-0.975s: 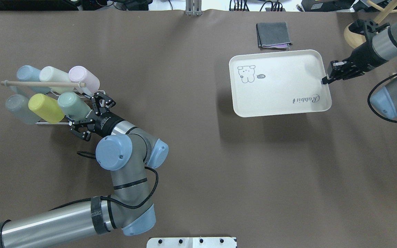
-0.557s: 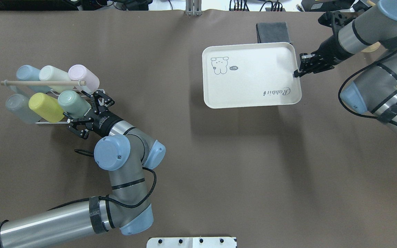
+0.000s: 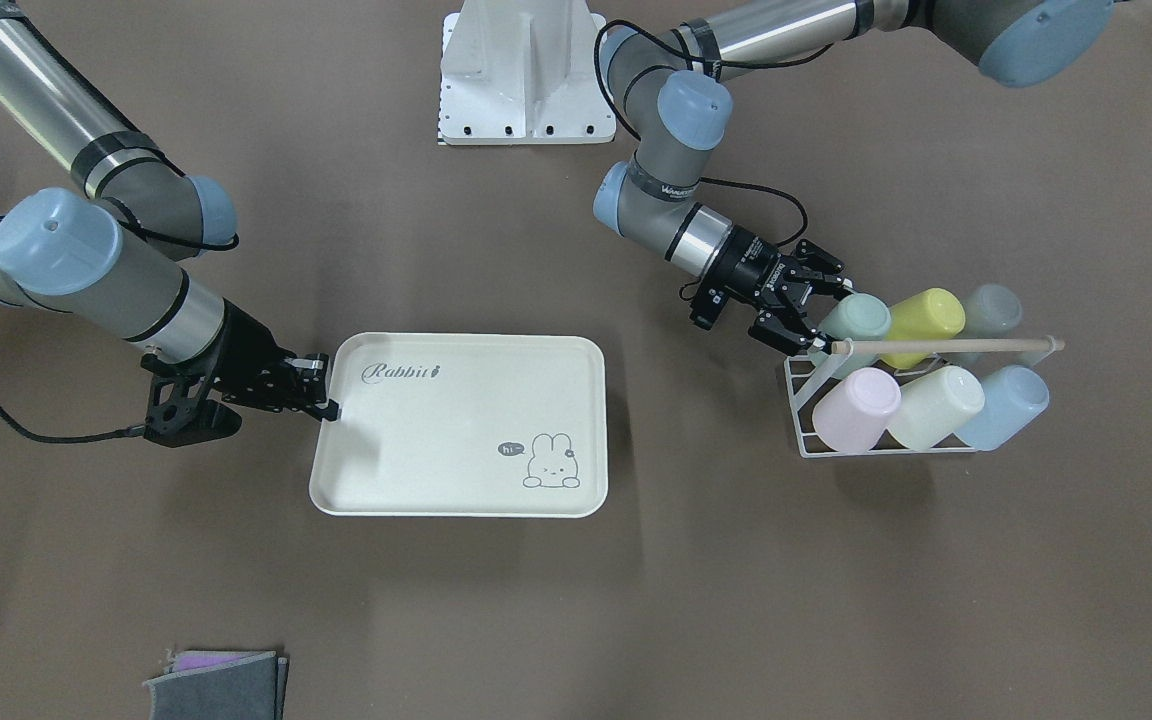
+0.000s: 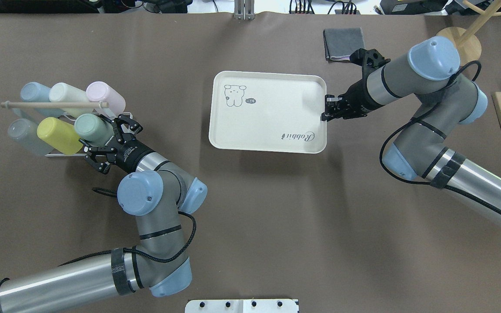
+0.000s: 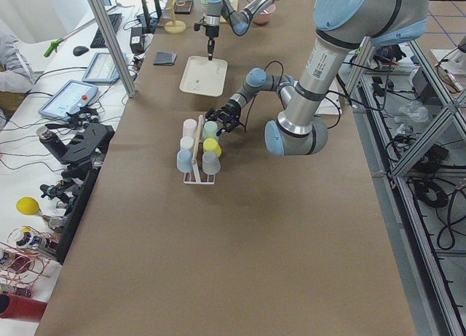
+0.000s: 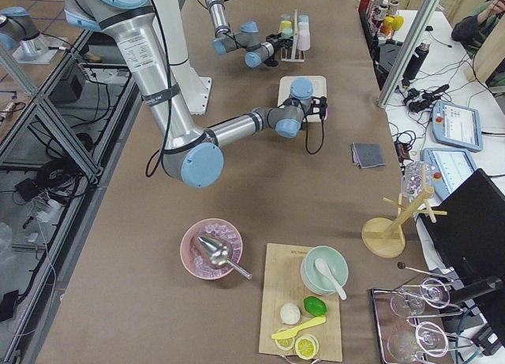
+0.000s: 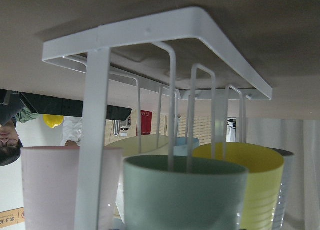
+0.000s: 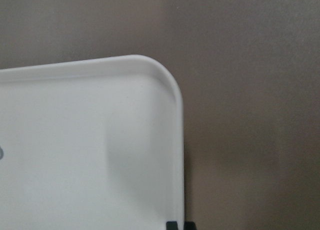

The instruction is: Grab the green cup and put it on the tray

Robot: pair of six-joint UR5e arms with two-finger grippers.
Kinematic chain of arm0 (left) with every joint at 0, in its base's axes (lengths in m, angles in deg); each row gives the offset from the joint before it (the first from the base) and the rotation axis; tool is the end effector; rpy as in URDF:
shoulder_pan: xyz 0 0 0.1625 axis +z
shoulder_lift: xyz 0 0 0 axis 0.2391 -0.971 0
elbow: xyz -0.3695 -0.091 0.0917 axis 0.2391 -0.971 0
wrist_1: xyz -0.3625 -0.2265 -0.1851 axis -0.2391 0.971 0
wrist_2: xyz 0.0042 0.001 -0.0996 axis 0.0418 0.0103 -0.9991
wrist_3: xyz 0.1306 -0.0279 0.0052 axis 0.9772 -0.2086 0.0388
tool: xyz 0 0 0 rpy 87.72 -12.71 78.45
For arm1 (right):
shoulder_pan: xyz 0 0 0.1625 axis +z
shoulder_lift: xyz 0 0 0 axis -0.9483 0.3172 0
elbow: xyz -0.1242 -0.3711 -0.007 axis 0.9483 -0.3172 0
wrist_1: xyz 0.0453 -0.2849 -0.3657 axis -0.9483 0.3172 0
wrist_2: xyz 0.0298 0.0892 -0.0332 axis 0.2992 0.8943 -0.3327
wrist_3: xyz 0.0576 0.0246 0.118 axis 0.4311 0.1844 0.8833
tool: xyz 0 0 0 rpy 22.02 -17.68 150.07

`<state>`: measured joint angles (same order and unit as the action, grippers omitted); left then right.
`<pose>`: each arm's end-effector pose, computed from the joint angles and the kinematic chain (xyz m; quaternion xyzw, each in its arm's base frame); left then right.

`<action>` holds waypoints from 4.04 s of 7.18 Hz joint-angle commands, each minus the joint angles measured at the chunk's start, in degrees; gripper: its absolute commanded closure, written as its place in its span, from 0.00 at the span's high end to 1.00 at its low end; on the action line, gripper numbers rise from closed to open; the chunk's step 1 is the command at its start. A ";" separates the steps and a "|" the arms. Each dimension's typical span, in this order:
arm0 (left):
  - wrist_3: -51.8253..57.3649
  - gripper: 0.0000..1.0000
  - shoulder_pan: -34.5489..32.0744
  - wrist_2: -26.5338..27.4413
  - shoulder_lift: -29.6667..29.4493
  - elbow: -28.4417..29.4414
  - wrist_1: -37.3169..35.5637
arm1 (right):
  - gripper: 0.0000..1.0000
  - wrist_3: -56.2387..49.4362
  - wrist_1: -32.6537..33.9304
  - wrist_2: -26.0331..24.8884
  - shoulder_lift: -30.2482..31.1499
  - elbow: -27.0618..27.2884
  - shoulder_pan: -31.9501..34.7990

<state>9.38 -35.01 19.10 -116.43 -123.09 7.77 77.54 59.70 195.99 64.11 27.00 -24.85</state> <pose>0.5397 -0.4533 0.3343 -0.0329 -0.4228 0.6958 0.5797 -0.4704 -0.5767 0.3323 0.0380 -0.5664 0.0474 0.8219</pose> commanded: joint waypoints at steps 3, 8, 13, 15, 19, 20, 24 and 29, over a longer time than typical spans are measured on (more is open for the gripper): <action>0.25 0.15 -0.26 -0.04 -0.01 -3.11 -2.54 | 0.00 2.91 -5.62 -0.99 -3.39 -6.87 -2.53; -0.10 0.15 -0.96 -0.75 -0.18 -15.75 -13.44 | 0.00 2.82 -9.88 -1.34 -8.33 -14.20 -4.11; -30.47 0.15 -2.45 -13.80 -0.36 -24.12 -6.83 | 1.00 3.79 -9.18 0.39 -7.63 -12.56 -2.90; -44.68 0.15 -4.82 -18.65 -0.01 -26.05 4.33 | 1.00 3.61 -5.41 6.80 -6.32 -9.14 1.49; -63.19 0.16 -5.18 -18.77 1.74 -25.28 41.10 | 1.00 -3.10 1.19 10.17 3.87 1.61 14.22; -69.21 0.16 -4.75 -18.33 2.10 -22.40 51.05 | 1.00 -6.90 3.98 10.08 4.06 2.04 16.69; -76.48 0.17 0.23 -2.31 0.53 -6.22 90.49 | 1.00 -43.04 30.18 -2.42 14.85 15.00 22.24; -84.20 0.16 4.22 8.39 -2.82 10.13 101.77 | 1.00 -70.61 55.24 -5.57 33.91 33.08 34.26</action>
<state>-72.48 -30.74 26.93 -119.05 -115.54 108.83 11.74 114.10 189.33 92.78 59.60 5.76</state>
